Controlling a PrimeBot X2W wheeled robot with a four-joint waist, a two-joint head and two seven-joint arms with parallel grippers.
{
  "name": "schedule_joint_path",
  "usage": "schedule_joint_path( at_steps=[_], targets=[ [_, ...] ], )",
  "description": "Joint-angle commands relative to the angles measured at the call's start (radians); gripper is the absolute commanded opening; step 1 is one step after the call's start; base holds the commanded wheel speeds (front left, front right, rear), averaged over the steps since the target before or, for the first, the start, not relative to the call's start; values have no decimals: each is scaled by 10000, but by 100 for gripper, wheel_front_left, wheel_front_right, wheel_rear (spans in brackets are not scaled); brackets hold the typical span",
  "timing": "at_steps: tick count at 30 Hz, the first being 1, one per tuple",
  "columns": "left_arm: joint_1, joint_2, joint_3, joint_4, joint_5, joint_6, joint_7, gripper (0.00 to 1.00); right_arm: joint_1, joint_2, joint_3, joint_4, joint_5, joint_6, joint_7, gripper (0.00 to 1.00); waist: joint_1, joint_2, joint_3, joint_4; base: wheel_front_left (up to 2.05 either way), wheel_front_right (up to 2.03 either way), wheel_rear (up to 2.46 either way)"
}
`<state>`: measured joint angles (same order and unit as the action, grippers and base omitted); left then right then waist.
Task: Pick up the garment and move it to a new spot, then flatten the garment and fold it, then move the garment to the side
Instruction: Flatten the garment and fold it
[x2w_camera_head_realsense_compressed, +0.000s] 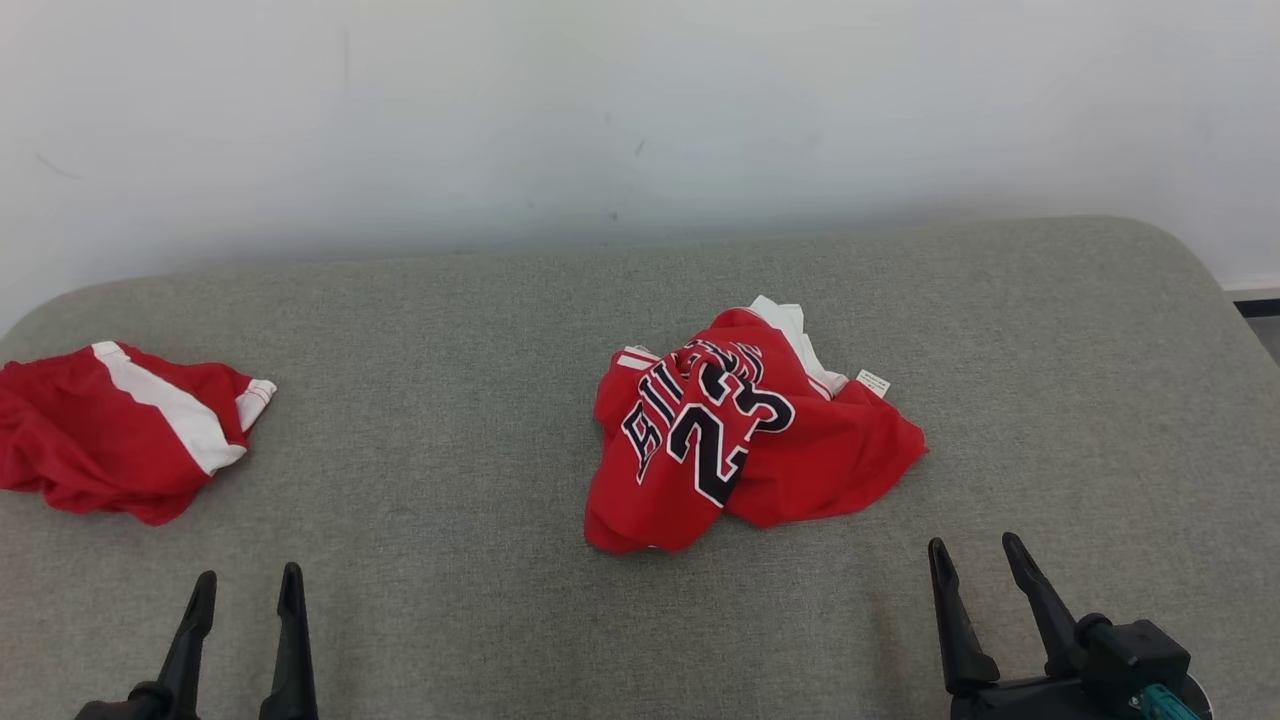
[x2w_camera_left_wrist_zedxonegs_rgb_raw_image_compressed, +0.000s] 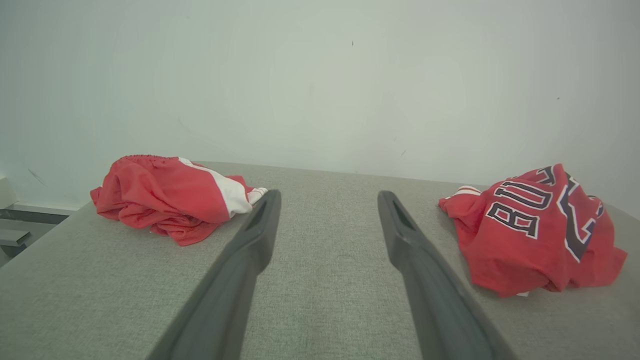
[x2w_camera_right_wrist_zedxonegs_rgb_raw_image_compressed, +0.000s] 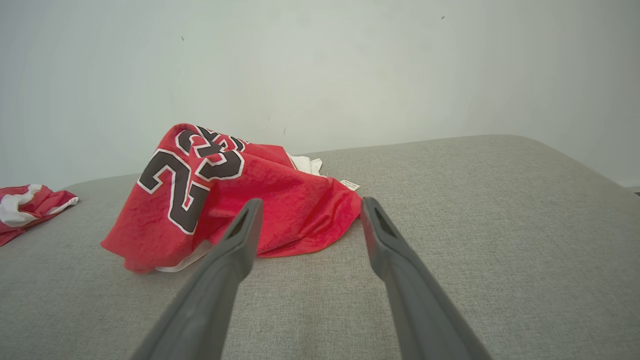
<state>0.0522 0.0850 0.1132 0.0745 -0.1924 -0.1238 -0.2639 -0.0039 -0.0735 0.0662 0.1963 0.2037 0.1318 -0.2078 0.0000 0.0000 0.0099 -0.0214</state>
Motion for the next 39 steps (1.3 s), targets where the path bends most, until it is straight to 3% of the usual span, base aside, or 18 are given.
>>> schedule_joint_path(
  at_steps=[1, 14, 24, 31, 39],
  targets=[
    [-23, -25, 42, 29, 43, -48, -9, 100, 51, -7, -31, 7, 42, -21, -5, 100, 0, 0, 36, 4, 0, 0, 0],
    [-203, -131, -15, 181, 154, -49, -9, 100, -397, -115, -130, 218, 82, -21, 110, 100, 0, 0, 266, 171, 0, 0, 0],
    [-602, -240, -310, 276, 194, -49, -9, 100, -2152, -1083, -276, 1021, 28, -22, 513, 100, 0, 0, 984, 642, 0, 0, 0],
    [-1022, -301, -619, 370, 155, -52, -9, 100, -3731, -1948, -293, 2609, 274, -22, 622, 100, 0, 0, 1723, 1140, 0, 0, 0],
    [-1445, -336, -894, 469, 71, -53, -9, 100, -5023, -2334, -9, 5012, 618, -22, 449, 100, 0, 0, 2217, 1599, 0, 0, 0]
  ],
)
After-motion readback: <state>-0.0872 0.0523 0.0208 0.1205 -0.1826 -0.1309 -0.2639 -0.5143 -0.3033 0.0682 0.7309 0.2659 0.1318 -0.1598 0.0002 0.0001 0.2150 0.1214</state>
